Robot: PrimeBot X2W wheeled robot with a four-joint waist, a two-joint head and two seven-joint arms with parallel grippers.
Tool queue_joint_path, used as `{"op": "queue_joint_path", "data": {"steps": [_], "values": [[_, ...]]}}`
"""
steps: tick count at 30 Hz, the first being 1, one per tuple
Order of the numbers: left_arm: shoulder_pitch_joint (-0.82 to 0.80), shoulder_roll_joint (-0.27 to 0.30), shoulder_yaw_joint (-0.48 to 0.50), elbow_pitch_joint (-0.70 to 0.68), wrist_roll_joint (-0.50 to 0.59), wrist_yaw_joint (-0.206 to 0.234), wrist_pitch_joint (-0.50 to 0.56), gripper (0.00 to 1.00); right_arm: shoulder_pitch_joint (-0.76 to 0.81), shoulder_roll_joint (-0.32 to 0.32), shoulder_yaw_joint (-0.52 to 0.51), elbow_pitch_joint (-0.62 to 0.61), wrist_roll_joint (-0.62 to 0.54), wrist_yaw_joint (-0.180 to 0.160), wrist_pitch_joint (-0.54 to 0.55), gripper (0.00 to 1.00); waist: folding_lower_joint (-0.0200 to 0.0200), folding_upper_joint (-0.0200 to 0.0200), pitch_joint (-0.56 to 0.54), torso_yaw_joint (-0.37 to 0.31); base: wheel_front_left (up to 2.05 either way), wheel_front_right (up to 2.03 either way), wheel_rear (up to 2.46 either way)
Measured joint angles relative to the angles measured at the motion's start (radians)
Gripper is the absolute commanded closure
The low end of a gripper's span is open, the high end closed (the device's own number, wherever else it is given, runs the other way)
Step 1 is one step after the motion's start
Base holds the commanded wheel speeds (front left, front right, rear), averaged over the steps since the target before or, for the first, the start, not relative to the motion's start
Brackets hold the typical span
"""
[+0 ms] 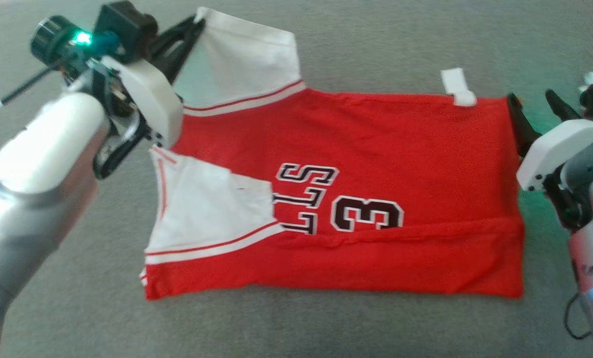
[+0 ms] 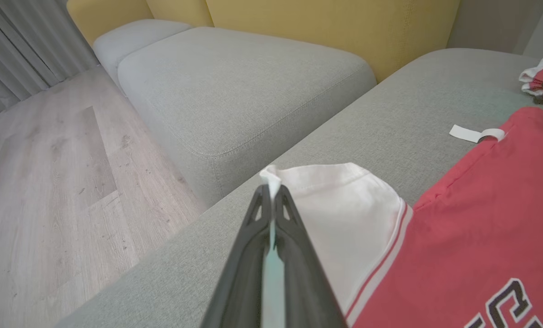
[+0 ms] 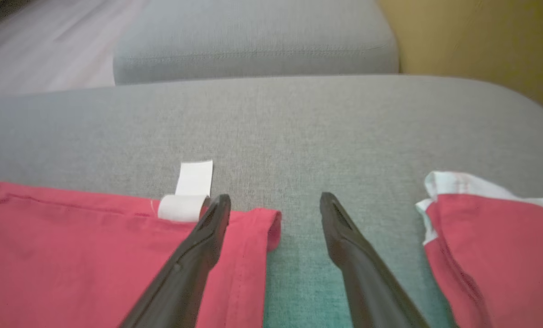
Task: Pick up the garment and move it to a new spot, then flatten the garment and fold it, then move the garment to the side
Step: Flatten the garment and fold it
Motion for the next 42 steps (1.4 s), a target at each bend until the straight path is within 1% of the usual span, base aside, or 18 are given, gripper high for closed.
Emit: {"op": "queue_joint_path", "data": {"steps": [3,4,7,11,15,16,17,24,29,34,37,39,42], "values": [[0.015,0.012,-0.008,-0.063,0.000,0.016,0.003,1.00,-0.019,-0.028,0.022,0.073,-0.003,0.000,0.020,0.00,0.0000,0.0000,0.000,0.037,0.00,0.00,0.00],[0.015,0.012,-0.008,-0.063,0.000,0.016,0.003,1.00,-0.019,-0.028,0.022,0.073,-0.003,0.000,0.020,0.00,0.0000,0.0000,0.000,0.037,0.00,0.00,0.00],[0.022,0.026,-0.011,-0.118,0.000,0.034,0.009,1.00,-0.041,-0.051,0.052,0.137,-0.023,0.000,0.028,0.00,0.0000,0.0000,0.004,0.063,0.00,0.00,0.00],[0.025,0.036,-0.012,-0.171,0.000,0.051,0.018,1.00,-0.087,-0.064,0.079,0.204,-0.027,0.000,0.036,0.00,0.0000,0.0000,0.014,0.080,0.00,0.00,0.00],[0.027,0.040,-0.012,-0.204,-0.003,0.055,0.036,1.00,-0.136,-0.078,0.123,0.248,-0.025,0.000,0.036,0.00,0.0001,0.0000,0.022,0.088,0.00,0.00,0.00],[0.028,0.041,-0.013,-0.208,-0.003,0.061,0.037,1.00,-0.145,-0.081,0.133,0.258,-0.025,0.000,0.036,0.42,0.0000,0.0000,0.023,0.088,0.00,0.00,0.00],[0.028,0.043,-0.013,-0.212,-0.003,0.061,0.041,1.00,-0.151,-0.084,0.145,0.266,-0.024,0.000,0.037,1.00,0.0000,0.0000,0.024,0.089,0.00,0.00,0.00],[0.031,0.069,-0.011,-0.192,-0.009,0.088,0.043,1.00,-0.185,-0.096,0.227,0.294,0.040,0.000,0.040,1.00,0.0000,0.0000,0.019,0.070,0.00,0.00,0.00],[0.031,0.076,0.010,-0.137,-0.009,0.114,0.030,1.00,-0.198,-0.103,0.239,0.286,0.130,0.000,-0.010,1.00,0.0001,0.0000,0.018,0.048,0.00,0.00,0.00],[0.027,0.077,0.041,-0.072,0.000,0.149,-0.026,1.00,-0.306,-0.102,0.245,0.239,0.195,0.000,-0.093,1.00,0.0001,0.0000,0.028,0.024,0.00,0.00,0.00],[0.011,0.077,0.048,-0.027,0.013,0.149,-0.074,1.00,-0.370,-0.098,0.253,0.232,0.221,0.000,-0.125,1.00,0.0001,0.0000,0.040,0.010,0.00,0.00,0.00],[-0.018,0.074,0.051,0.008,0.043,0.155,-0.121,1.00,-0.399,-0.091,0.258,0.235,0.236,0.000,-0.144,1.00,0.0002,0.0000,0.049,0.001,0.00,0.00,0.00],[-0.073,0.041,0.071,0.074,0.065,0.158,-0.181,1.00,-0.435,-0.071,0.266,0.259,0.270,0.000,-0.157,1.00,0.0002,0.0000,0.061,-0.009,0.00,0.00,0.00]]}}
